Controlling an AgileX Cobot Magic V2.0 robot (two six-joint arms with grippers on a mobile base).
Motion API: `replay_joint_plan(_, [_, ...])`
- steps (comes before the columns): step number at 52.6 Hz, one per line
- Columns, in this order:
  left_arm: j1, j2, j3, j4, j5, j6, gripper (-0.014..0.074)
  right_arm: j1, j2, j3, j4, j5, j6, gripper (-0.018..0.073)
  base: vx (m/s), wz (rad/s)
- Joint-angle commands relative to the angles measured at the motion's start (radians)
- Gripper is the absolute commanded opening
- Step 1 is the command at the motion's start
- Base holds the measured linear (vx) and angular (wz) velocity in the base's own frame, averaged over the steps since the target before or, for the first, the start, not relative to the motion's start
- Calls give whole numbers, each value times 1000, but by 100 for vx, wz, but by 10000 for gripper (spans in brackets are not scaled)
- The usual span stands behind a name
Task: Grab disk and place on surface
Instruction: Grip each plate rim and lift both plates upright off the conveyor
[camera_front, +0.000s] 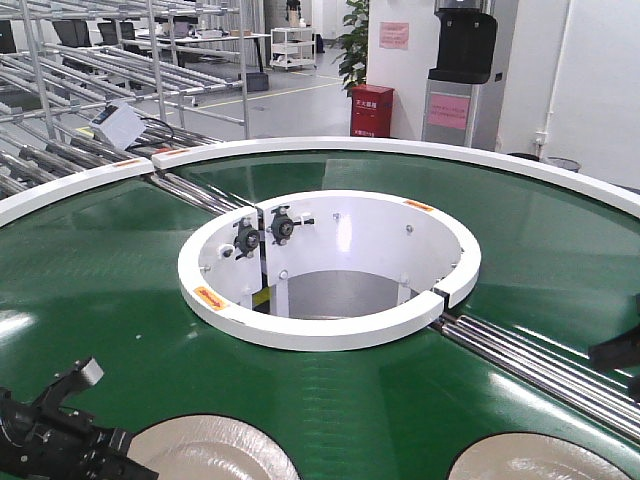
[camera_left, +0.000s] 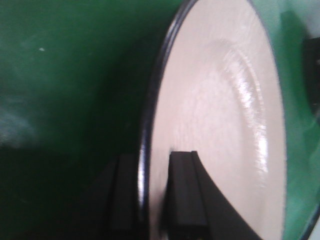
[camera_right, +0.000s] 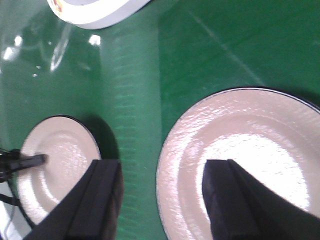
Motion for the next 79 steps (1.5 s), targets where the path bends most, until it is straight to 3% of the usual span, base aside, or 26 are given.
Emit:
replay_joint_plan(1, [-6, -87, -19, -48, 9, 10, -10, -5, -37, -32, -31, -23, -7, 420, 0, 0])
replay_joint_plan(14, [29, -299, -20, -129, 9, 17, -10, -5, 4, -32, -264, -108, 19, 420, 0, 0])
replay_joint_plan(26, [53, -449, -20, -156, -12, 14, -10, -5, 174, -32, -295, -118, 0, 420, 0, 0])
replay_joint_plan(45, [53, -463, -19, -159, 9, 8, -9, -5, 333, -32, -334, -159, -19, 420, 0, 0])
replay_joint_plan(52, [53, -463, -19, -159, 9, 8, -9, -5, 374, -32, -301, -125, -28, 420, 0, 0])
replay_joint_plan(62, [53, -463, -19, -159, 9, 8, -9, 10, 468, -32, -123, -15, -150, 396, 0, 0])
replay_joint_plan(66, [53, -463, -19, -159, 9, 8, -9, 11, 488, -32, -33, 31, -206, 304, 0, 0])
replay_joint_plan(73, [53, -463, -19, -158, 6, 8, -9, 7, 477, -32, 72, 54, -246, -20, 0, 0])
replay_joint_plan(79, [53, -463, -19, -159, 5, 6, -9, 7, 443, -32, 86, 55, -225, -15, 0, 0])
